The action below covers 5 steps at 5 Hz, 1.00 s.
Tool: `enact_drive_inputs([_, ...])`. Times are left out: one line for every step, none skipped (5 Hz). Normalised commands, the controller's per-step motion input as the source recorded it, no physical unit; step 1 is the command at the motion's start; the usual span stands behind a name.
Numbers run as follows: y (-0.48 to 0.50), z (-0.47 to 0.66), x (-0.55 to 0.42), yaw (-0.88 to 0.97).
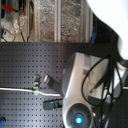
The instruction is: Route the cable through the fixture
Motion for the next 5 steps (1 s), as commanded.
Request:
enact_drive_inputs([0.048, 0.00, -0.018, 0.00])
enact_drive_inputs([0.216, 0.29, 0.053, -0.12])
enact_drive_inputs([0.228, 0.31, 0.080, -0.09])
enact_drive_inputs([0.002, 0.18, 0.001, 0.00])
enact_drive_inputs([-0.124, 0.67, -0.291, 0.00])
